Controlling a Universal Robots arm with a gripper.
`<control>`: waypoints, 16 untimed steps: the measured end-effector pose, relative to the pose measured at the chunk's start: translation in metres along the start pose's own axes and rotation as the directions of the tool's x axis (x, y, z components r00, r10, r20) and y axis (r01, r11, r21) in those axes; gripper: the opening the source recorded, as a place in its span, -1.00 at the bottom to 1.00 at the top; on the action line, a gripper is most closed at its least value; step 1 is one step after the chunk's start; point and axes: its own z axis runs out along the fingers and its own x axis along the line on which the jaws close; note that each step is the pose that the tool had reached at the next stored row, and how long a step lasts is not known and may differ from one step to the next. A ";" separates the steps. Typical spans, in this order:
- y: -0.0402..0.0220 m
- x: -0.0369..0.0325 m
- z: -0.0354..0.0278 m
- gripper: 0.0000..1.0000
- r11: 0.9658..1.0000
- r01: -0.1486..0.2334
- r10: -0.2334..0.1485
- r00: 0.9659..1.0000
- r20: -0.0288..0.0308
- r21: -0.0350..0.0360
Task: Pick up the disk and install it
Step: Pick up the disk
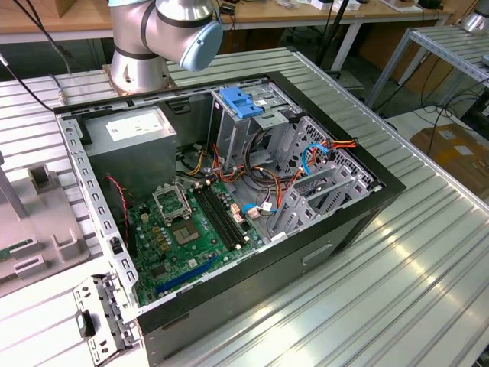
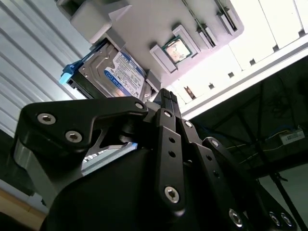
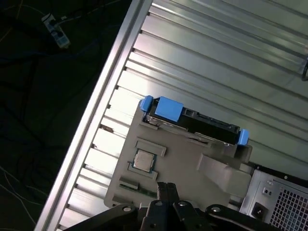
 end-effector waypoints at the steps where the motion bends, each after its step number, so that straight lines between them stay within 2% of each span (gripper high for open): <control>1: 0.0000 0.0000 0.0000 -0.79 1.000 0.012 -0.012 1.000 -0.001 0.000; 5: 0.0000 0.0000 0.0000 -0.79 0.999 0.040 -0.040 0.999 -0.002 -0.001; 16: 0.0000 0.0000 0.0000 -0.79 0.996 0.084 -0.084 0.996 -0.004 -0.002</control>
